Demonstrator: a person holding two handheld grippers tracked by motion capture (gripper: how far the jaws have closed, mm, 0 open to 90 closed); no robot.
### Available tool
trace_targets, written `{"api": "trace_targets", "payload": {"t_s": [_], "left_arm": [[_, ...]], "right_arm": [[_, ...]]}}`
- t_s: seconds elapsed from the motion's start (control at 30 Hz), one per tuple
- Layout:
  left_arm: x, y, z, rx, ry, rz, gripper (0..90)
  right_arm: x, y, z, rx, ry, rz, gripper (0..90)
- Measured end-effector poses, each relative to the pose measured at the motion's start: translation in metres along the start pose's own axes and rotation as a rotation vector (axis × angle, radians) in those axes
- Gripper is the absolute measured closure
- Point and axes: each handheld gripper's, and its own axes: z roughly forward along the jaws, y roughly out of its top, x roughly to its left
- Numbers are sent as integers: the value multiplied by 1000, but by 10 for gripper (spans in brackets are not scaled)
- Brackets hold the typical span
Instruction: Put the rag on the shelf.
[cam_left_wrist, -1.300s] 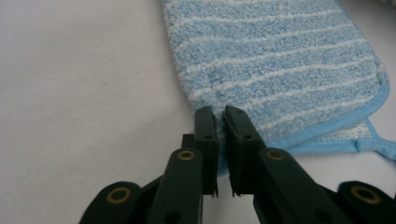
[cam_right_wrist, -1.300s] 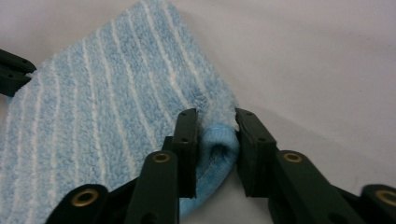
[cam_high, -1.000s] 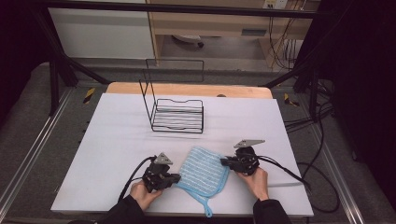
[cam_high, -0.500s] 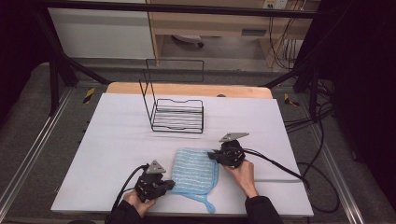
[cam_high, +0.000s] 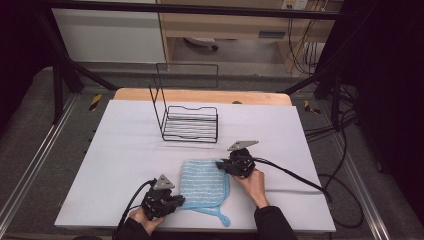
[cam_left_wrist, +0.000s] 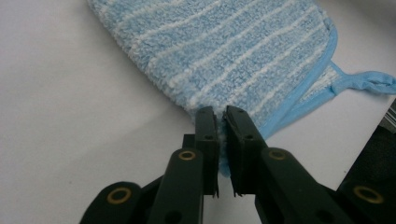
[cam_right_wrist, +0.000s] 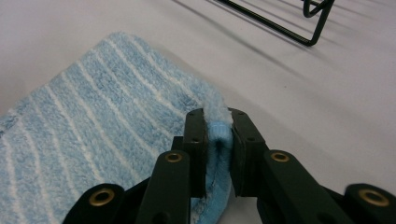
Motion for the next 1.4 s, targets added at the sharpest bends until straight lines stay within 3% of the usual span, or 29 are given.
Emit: {"api": "trace_targets", "payload": {"t_s": [0.1,0.13,0.17,0.27,0.4,0.63,0.8,0.93,1.07,1.4], "left_arm": [[2,1,-3,-14,4,15,729],[3,2,-5,-20,7,21,697],[5,3,-9,-37,14,31,667],[9,5,-13,-55,22,39,563],[19,10,-18,-80,35,38,431],[35,19,-23,-125,61,29,296],[44,29,-24,-145,77,39,231],[50,40,-20,-143,94,51,146],[56,53,-14,-138,95,32,108],[66,75,12,-115,149,13,102]], "right_arm": [[2,-1,-3,-20,-36,-8,642],[2,-2,-5,-33,-42,-5,642],[2,-2,-8,-47,-43,-1,536],[1,-1,-18,-73,-54,18,413],[1,0,-32,-106,-43,30,276],[1,-8,-52,-139,-50,40,97],[-2,-17,-62,-150,-65,45,71],[-7,-26,-72,-158,-77,78,40],[-9,-32,-76,-158,-75,90,23],[-7,-40,-76,-138,-69,89,16]]}}
